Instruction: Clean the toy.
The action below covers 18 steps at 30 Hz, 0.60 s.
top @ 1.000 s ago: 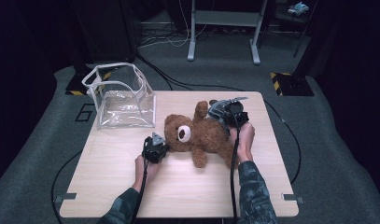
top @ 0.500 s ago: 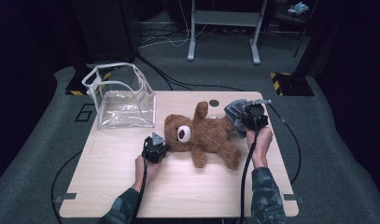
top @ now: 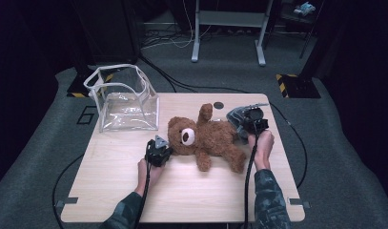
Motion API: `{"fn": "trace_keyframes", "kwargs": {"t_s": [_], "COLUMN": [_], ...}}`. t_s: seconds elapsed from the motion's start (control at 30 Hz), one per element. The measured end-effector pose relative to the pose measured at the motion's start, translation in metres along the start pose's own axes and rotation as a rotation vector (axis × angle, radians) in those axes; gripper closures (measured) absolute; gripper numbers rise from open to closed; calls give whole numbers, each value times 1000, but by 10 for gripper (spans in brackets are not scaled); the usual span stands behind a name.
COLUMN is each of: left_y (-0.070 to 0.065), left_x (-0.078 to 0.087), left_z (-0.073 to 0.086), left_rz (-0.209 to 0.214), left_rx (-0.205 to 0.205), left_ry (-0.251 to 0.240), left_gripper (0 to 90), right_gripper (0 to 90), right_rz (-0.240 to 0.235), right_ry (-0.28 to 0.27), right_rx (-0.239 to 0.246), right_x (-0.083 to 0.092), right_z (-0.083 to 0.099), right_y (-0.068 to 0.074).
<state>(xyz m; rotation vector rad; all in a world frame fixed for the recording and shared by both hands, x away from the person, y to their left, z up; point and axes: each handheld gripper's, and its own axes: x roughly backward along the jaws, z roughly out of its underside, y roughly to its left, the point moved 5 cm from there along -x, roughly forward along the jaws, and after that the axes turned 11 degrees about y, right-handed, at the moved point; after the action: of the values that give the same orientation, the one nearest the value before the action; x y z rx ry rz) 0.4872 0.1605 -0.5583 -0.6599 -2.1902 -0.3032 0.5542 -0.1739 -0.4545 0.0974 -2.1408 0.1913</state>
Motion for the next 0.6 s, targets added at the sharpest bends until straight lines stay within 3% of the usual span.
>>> {"fn": "trace_keyframes", "kwargs": {"t_s": [0.07, 0.17, 0.27, 0.37, 0.47, 0.53, 0.6], "left_y": [0, 0, 0, 0, 0, 0, 0], "left_x": [0, 0, 0, 0, 0, 0, 0], "left_z": [0, 0, 0, 0, 0, 0, 0], "left_rz": [0, -2, -2, -3, -3, -3, -2], "left_rx": [0, -1, -2, -2, -2, -4, -3], "left_ry": [0, 0, 0, 0, 0, 2, 1], "left_gripper": [896, 896, 897, 897, 897, 897, 897], "right_gripper": [807, 807, 807, 807, 807, 808, 808], "right_rz": [3, -18, -54, -104, -123, -112, -97], "right_ry": [-20, -60, -98, -115, -75, -55, -29], "right_rx": [-28, -37, -13, 39, 84, 78, 38], "right_x": [6, 19, 33, 40, 30, 18, 4], "right_z": [2, 6, 9, 13, 18, 19, 19], "right_y": [-12, -17, -9, 9, 30, 30, 20]}}
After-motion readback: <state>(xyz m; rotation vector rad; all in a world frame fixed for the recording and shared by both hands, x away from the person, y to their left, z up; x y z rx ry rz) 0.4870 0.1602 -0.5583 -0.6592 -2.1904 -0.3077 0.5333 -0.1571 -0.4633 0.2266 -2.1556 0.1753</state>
